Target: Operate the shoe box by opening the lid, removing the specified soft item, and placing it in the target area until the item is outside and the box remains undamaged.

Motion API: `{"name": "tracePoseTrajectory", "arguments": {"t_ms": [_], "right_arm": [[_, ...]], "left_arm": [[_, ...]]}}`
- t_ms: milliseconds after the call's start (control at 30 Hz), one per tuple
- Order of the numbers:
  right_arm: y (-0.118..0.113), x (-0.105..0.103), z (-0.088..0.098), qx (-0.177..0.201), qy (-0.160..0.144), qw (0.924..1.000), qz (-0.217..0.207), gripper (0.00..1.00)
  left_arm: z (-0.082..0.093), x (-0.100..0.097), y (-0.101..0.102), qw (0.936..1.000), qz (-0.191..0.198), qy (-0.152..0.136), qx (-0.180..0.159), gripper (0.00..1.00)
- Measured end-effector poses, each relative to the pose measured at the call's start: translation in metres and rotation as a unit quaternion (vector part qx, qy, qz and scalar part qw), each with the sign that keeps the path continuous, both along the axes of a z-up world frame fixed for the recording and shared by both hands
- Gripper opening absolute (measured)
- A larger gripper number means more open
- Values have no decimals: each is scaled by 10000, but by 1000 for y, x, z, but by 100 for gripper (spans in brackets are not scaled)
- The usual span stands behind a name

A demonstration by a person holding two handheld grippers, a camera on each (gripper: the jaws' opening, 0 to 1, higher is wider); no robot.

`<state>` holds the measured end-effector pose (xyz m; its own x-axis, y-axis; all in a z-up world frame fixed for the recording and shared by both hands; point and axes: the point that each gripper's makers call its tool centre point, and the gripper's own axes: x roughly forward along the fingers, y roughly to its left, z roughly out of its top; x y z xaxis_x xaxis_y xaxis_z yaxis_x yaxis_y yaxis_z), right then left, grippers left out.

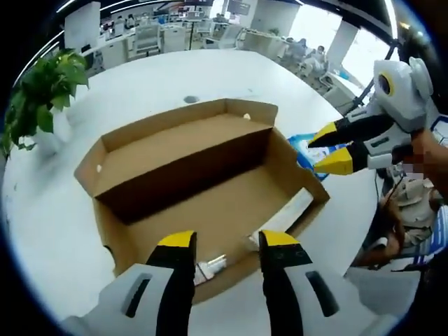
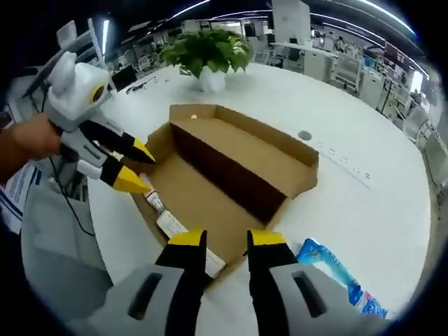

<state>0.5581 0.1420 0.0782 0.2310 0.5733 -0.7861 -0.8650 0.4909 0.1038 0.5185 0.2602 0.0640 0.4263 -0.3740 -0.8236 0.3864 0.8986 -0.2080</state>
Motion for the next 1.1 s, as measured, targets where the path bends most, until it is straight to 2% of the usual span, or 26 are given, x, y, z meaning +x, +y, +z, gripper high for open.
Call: {"name": "tracePoseTrajectory", "arguments": {"t_ms": [67,133,200,267,333,400,467,533,600,667,867,1100], "right_arm": [[8,-9,-2,-53,11,9987,514,17],[10,-14,-7,-252,43,9965,798,17],[15,-23,-12,-350,161,9926,1152,19],[17,-31,-18,-517,290,9868,1506,19],[21,-34,-21,-596,242,9819,1779,22],[20,-36,-26,-837,187,9756,2020,22],[22,-39,-28,-910,175,9679,2338,20],[24,-40,-28,-943,195,9649,2442,19],[27,-42,-28,-931,184,9586,2686,19],[25,-45,-30,-1045,255,9525,2848,19],[17,-46,-41,-1370,197,9308,3383,18],[14,-48,-49,-1432,290,9216,3595,18]], "left_arm": [[-5,-5,3,9993,-330,-93,166,35],[-9,-9,8,9978,-524,-183,361,35],[-10,-11,7,9980,-532,-202,284,36],[-8,-12,0,9992,-374,-96,-75,37],[-10,-14,3,9993,-371,-54,-30,38],[-13,-16,5,9992,-383,4,66,39],[-14,-19,6,9994,-338,54,56,40],[-14,-22,7,9993,-348,70,99,39],[-14,-23,8,9994,-339,67,89,39],[-15,-23,8,9993,-343,87,89,39],[-17,-27,7,9993,-348,140,70,39],[-21,-28,7,9993,-330,177,68,39]]}}
